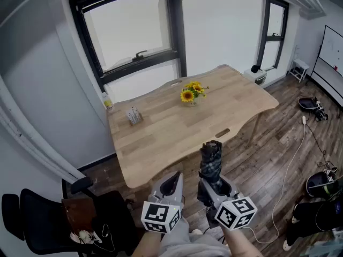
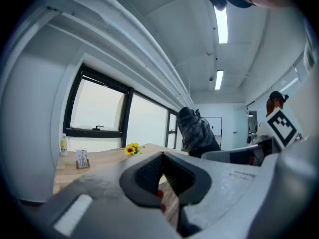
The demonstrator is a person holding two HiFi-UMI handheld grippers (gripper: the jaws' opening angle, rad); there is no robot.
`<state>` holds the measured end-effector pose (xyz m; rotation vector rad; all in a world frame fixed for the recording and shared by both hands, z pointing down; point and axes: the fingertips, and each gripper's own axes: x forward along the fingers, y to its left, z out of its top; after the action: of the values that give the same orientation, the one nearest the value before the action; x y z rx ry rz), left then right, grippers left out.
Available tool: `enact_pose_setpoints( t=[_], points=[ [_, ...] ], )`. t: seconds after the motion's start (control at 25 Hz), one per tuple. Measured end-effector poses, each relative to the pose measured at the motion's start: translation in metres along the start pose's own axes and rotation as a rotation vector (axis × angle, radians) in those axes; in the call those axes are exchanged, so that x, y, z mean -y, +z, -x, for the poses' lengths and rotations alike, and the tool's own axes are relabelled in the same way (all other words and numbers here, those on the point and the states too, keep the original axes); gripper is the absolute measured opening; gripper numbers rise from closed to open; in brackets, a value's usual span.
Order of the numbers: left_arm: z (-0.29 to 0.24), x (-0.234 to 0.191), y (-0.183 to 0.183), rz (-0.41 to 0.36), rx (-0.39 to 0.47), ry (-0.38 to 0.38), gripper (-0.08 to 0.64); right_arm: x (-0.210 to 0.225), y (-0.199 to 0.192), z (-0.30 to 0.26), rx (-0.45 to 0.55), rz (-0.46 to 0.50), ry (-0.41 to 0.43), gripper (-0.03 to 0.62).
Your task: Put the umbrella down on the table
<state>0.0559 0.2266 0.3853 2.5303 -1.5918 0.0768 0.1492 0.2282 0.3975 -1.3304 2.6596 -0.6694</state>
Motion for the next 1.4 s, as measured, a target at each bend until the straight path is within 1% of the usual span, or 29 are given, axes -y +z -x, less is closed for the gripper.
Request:
enact_pose_setpoints(
  t=[0.24, 0.56, 1.16, 1.4],
  points=[
    [-0.007, 0.0, 0.0, -0.017, -0.004, -0.011, -0.009, 0.005, -0.001, -0.007, -0.004, -0.02, -0.003, 0.196],
    [-0.035, -0.023, 0.002, -0.023, -0.012, -0.006, -0.009, 0.019, 0.005, -0.036, -0.025, -0.015, 0.007, 0.196],
    [-0.11, -0.088, 0.012, -0.025, -0.024, -0.003, -0.009, 0.054, 0.042, -0.128, -0.018, 0.012, -0.002, 0.198],
    [-0.136, -0.116, 0.016, -0.022, -0.028, -0.017, -0.009, 0.063, 0.052, -0.165, -0.01, 0.011, -0.015, 0.198]
  ],
)
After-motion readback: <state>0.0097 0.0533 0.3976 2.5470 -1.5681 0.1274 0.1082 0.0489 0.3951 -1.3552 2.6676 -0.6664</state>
